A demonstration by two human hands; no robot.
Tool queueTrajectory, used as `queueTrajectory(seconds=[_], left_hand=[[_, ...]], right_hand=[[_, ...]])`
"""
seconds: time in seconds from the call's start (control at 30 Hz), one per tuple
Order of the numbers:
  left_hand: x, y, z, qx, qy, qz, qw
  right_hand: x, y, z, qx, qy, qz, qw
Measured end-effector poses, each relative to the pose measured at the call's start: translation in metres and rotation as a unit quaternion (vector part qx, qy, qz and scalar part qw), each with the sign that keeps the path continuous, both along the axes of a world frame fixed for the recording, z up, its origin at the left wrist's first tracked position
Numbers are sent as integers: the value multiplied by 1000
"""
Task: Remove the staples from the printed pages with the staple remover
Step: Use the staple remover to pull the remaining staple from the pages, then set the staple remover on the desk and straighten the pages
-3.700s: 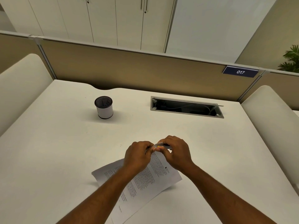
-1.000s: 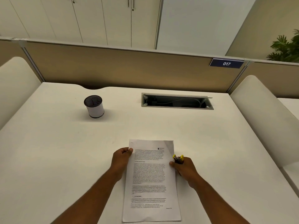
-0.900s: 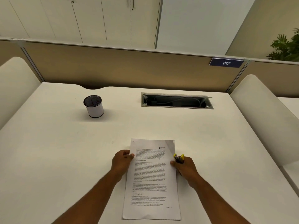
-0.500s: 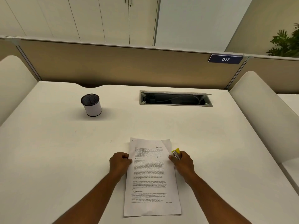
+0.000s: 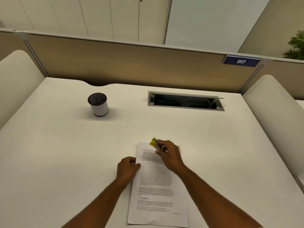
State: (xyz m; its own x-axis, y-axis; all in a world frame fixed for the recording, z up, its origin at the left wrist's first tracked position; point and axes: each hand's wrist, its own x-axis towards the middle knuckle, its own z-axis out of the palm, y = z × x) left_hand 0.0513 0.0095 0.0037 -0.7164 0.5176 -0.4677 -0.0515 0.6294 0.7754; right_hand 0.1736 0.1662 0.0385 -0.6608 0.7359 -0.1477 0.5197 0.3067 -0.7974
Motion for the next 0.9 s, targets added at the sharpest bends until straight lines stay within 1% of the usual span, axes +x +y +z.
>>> queueTrajectory(seconds=[0.1,0.23,0.37,0.53,0.63,0.7,0.77,0.83,0.9], left_hand=[[4,-4,-4,6,14,-7,1000],[11,-11,-12,32,39,-19,999],[13,-17,-16,52,29,-27,998],[6,-21,-23,74,7,4,997],[7,-21,-27,96,-36,39,994],[6,-21,-28,128,-93,78,984],[6,-21,-30,151,-128,107,974],[6,-21,-30,148,-134,118,973],[6,-21,-31,141,-129,107,976]], right_hand=[[-40,-15,7,21,-9,83,996],[-97,-38,11,66,-42,157,985],[-141,-56,3,102,-76,221,967],[-179,-76,-12,166,-101,295,936],[-196,-87,-18,185,-86,309,929],[-204,-91,-21,193,-81,309,928],[-209,-92,-25,206,-88,316,922],[-210,-91,-31,205,-95,320,920],[-208,-87,-37,195,-100,315,923]])
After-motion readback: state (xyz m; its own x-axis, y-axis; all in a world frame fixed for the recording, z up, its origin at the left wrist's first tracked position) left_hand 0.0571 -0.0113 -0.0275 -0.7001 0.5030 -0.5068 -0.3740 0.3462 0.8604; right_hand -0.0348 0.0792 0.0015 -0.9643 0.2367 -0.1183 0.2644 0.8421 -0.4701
